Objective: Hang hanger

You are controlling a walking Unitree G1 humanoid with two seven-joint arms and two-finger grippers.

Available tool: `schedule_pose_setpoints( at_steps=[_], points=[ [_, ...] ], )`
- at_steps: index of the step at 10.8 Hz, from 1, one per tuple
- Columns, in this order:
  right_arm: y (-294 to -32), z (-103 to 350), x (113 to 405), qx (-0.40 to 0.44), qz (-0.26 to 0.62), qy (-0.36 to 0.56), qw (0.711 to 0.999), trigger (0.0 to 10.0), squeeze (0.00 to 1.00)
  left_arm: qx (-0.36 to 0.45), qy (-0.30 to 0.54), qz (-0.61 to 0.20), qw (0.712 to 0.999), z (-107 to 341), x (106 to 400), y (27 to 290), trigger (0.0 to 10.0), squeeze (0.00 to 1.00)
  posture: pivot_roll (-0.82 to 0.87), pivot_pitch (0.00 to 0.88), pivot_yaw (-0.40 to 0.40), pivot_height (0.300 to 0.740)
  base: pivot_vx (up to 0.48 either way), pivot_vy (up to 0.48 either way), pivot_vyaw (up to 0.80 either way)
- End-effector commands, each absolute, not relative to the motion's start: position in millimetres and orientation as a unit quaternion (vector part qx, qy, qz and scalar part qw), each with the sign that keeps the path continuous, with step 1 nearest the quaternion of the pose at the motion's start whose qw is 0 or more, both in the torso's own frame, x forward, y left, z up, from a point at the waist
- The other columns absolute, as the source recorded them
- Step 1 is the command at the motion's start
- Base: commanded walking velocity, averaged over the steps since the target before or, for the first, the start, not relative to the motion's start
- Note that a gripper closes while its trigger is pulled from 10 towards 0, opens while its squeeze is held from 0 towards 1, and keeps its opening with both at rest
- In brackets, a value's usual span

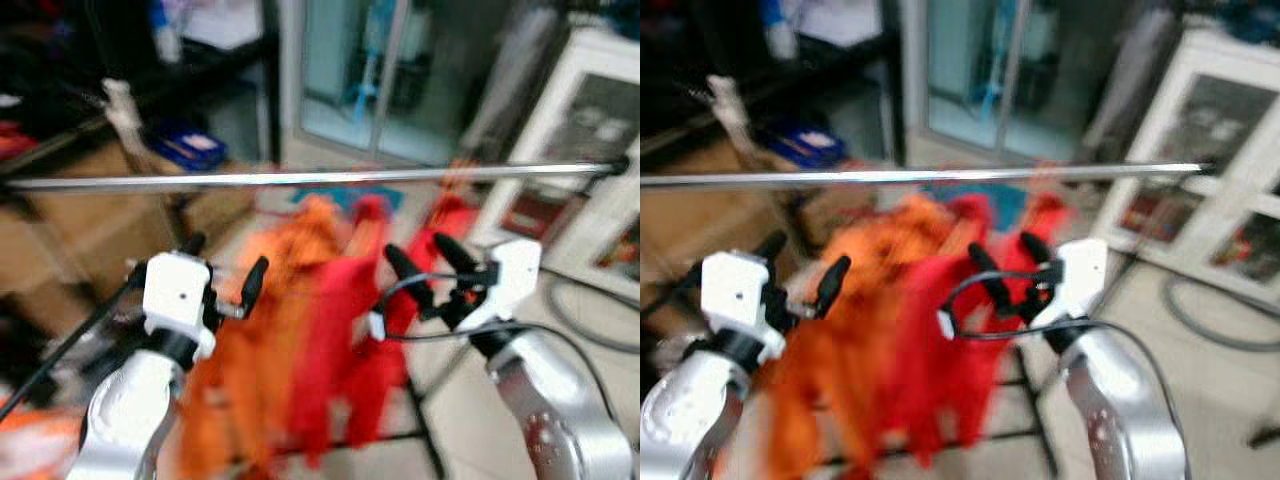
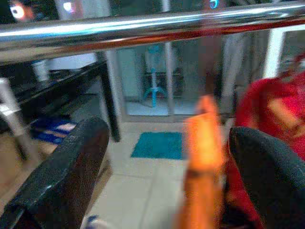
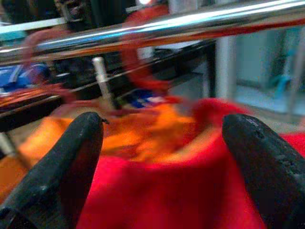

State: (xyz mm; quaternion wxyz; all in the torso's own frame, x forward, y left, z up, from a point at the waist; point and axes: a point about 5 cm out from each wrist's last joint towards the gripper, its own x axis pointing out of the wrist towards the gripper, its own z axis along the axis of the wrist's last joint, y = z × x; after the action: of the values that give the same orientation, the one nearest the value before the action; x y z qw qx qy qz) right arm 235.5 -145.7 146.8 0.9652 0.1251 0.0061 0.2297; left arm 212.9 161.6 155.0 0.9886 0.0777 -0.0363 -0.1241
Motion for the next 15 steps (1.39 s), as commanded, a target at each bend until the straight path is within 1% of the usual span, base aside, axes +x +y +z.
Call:
schedule_pose_setpoints(
  at_steps=[1, 3, 4, 5, 7, 8, 9, 10, 11, 12, 13, 14, 15],
  points=[
    [-143.7, 152.2, 233.3, 0.125, 0.242, 0.000, 0.962, 10.0, 0.00, 0.078, -0.036, -0.121, 0.989, 157.5, 211.2, 162.9, 10.0, 0.00, 0.07, 0.002, -0.036, 0.740, 0.000, 0.480, 0.00],
    [-153.5, 153.4, 233.3, 0.119, 0.234, 0.000, 0.965, 10.0, 0.00, 0.078, -0.033, -0.115, 0.990, 157.0, 208.0, 164.1, 10.0, 0.00, 0.07, 0.013, -0.043, 0.740, 0.000, 0.437, 0.00],
    [-159.0, 153.4, 233.5, 0.114, 0.227, 0.001, 0.967, 10.0, 0.00, 0.093, -0.038, -0.098, 0.990, 159.2, 208.5, 165.9, 10.0, 0.00, 0.07, 0.020, -0.045, 0.740, 0.000, 0.000, 0.00],
    [-162.2, 155.6, 232.7, 0.112, 0.222, -0.001, 0.968, 10.0, 0.00, 0.102, -0.033, -0.084, 0.991, 157.6, 208.4, 168.3, 10.0, 0.00, 0.07, 0.025, -0.045, 0.740, 0.000, -0.480, 0.00],
    [-160.9, 161.9, 234.1, 0.104, 0.231, -0.007, 0.967, 10.0, 0.00, 0.101, -0.029, -0.091, 0.990, 156.6, 208.1, 166.5, 10.0, 0.00, 0.06, 0.034, -0.036, 0.740, 0.000, -0.480, 0.00],
    [-156.0, 171.8, 237.2, 0.098, 0.250, -0.012, 0.963, 10.0, 0.00, 0.096, -0.021, -0.103, 0.990, 154.1, 208.6, 163.0, 10.0, 0.00, 0.06, 0.035, -0.033, 0.740, 0.000, 0.000, 0.00],
    [-146.2, 177.8, 238.7, 0.103, 0.278, -0.005, 0.955, 10.0, 0.00, 0.113, -0.022, -0.103, 0.988, 152.6, 209.6, 164.8, 10.0, 0.00, 0.05, 0.034, -0.031, 0.740, 0.000, 0.000, 0.00],
    [-133.1, 179.9, 238.7, 0.109, 0.317, 0.006, 0.942, 10.0, 0.00, 0.123, -0.020, -0.104, 0.987, 150.9, 210.1, 166.9, 10.0, 0.00, 0.05, 0.030, -0.029, 0.740, 0.000, 0.000, 0.00],
    [-110.0, 177.8, 246.4, 0.095, 0.353, 0.026, 0.930, 10.0, 0.00, 0.138, -0.011, -0.119, 0.983, 148.7, 215.1, 167.7, 10.0, 0.00, 0.06, 0.018, -0.038, 0.740, 0.000, 0.000, 0.00],
    [-108.8, 174.8, 261.6, 0.114, 0.310, 0.031, 0.943, 10.0, 0.66, 0.145, 0.007, -0.143, 0.979, 144.4, 226.8, 164.7, 10.0, 0.00, 0.07, 0.012, -0.048, 0.740, 0.000, 0.000, 0.00],
    [-107.4, 176.9, 267.0, 0.122, 0.304, 0.030, 0.944, 10.0, 1.00, 0.119, 0.015, -0.152, 0.981, 145.2, 240.0, 163.4, 10.0, 0.00, 0.07, 0.017, -0.049, 0.740, 0.000, 0.000, 0.00],
    [-104.4, 181.6, 267.2, 0.127, 0.316, 0.022, 0.940, 10.0, 1.00, 0.099, 0.002, -0.161, 0.982, 153.1, 252.5, 161.7, 10.0, 0.85, 0.07, 0.018, -0.051, 0.740, 0.000, 0.000, 0.00],
    [-91.2, 188.2, 270.4, 0.135, 0.333, 0.011, 0.933, 10.0, 1.00, 0.063, 0.002, -0.172, 0.983, 163.5, 272.8, 163.5, 10.0, 1.00, 0.05, 0.011, -0.018, 0.740, 0.000, 0.000, 0.00]
  ],
)
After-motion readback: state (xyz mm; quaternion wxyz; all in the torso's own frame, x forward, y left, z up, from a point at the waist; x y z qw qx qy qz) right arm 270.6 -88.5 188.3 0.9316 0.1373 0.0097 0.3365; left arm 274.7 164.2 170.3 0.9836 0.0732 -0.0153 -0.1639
